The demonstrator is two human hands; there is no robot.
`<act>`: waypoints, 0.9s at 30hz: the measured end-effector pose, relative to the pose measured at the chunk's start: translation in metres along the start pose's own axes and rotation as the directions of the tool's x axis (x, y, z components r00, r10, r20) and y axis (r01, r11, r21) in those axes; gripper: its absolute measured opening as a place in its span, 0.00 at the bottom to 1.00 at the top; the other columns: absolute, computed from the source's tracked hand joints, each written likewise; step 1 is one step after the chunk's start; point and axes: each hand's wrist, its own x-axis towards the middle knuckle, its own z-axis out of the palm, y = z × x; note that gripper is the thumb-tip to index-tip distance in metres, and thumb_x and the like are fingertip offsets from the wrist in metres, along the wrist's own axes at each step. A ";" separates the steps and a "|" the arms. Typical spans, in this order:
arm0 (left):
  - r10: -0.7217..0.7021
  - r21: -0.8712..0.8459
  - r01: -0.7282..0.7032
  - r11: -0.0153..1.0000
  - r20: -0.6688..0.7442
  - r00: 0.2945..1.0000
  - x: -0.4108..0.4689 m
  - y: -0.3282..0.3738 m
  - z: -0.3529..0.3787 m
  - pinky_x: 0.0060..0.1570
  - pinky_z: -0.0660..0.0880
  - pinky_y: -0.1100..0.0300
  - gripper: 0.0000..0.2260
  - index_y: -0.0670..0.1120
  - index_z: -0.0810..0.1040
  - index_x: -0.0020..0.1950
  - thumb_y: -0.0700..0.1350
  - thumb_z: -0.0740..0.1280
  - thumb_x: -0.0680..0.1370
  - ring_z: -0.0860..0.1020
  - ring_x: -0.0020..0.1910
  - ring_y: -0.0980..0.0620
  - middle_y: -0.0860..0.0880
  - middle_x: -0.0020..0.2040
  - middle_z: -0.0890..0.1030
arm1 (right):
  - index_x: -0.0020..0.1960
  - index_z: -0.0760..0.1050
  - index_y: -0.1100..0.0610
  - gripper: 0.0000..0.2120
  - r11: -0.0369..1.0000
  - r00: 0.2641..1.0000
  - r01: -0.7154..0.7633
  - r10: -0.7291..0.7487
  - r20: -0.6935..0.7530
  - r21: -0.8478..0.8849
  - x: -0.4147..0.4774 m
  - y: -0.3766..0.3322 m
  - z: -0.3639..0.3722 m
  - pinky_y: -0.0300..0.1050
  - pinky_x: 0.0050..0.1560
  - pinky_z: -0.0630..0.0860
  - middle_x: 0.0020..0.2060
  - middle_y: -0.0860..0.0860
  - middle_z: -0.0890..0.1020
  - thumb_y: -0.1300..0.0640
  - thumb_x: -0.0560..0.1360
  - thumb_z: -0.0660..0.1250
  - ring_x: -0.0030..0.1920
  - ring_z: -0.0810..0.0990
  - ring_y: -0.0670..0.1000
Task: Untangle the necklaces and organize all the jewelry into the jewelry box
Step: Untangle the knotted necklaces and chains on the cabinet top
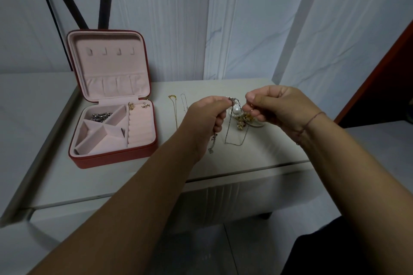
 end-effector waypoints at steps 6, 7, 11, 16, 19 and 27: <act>0.020 0.019 -0.020 1.000 0.004 1.000 0.001 0.001 -0.002 0.28 0.60 0.64 0.04 0.44 0.79 0.47 0.42 0.64 0.78 0.63 0.28 0.57 0.51 0.31 0.70 | 0.41 0.78 0.58 0.02 0.993 0.998 0.055 -0.057 -0.015 -0.104 0.000 0.001 -0.001 0.26 0.28 0.68 0.27 0.48 0.82 0.61 0.73 0.70 0.28 0.77 0.39; 0.024 0.023 -0.024 0.999 0.009 1.000 0.001 0.001 -0.002 0.29 0.60 0.64 0.05 0.44 0.79 0.48 0.42 0.65 0.78 0.63 0.28 0.57 0.51 0.31 0.70 | 0.41 0.79 0.58 0.03 0.992 0.999 0.048 -0.050 -0.009 -0.120 0.000 0.002 -0.002 0.26 0.28 0.68 0.28 0.48 0.82 0.61 0.73 0.70 0.28 0.76 0.39; 0.060 0.077 -0.061 0.995 0.023 0.998 0.000 0.001 -0.001 0.29 0.63 0.65 0.06 0.44 0.81 0.49 0.44 0.66 0.78 0.64 0.29 0.57 0.51 0.31 0.69 | 0.43 0.81 0.60 0.01 0.959 0.997 0.079 -0.075 0.023 -0.274 -0.001 0.007 -0.002 0.27 0.28 0.68 0.33 0.51 0.82 0.62 0.72 0.71 0.29 0.75 0.39; 0.126 0.160 -0.123 0.979 -0.005 0.992 -0.004 0.003 0.002 0.28 0.65 0.68 0.05 0.45 0.82 0.46 0.44 0.67 0.77 0.67 0.28 0.59 0.58 0.26 0.72 | 0.45 0.80 0.59 0.04 0.914 0.977 0.204 -0.212 0.014 -0.351 -0.001 0.006 0.002 0.36 0.36 0.74 0.38 0.55 0.80 0.62 0.70 0.74 0.35 0.74 0.48; 0.151 0.176 -0.144 0.974 -0.027 0.988 -0.005 0.004 0.002 0.29 0.66 0.69 0.05 0.46 0.82 0.44 0.44 0.67 0.77 0.68 0.28 0.60 0.60 0.25 0.73 | 0.47 0.80 0.59 0.06 0.892 0.963 0.263 -0.268 0.039 -0.367 -0.002 0.004 0.004 0.49 0.44 0.78 0.38 0.53 0.79 0.63 0.70 0.73 0.36 0.74 0.50; 0.300 0.280 -0.286 0.916 -0.006 0.954 -0.009 0.006 0.002 0.31 0.70 0.73 0.04 0.44 0.82 0.43 0.39 0.68 0.76 0.75 0.29 0.65 0.58 0.29 0.78 | 0.45 0.83 0.55 0.03 0.781 0.906 0.395 -0.418 0.066 -0.484 -0.005 0.002 0.005 0.51 0.47 0.79 0.40 0.60 0.83 0.57 0.71 0.73 0.42 0.80 0.61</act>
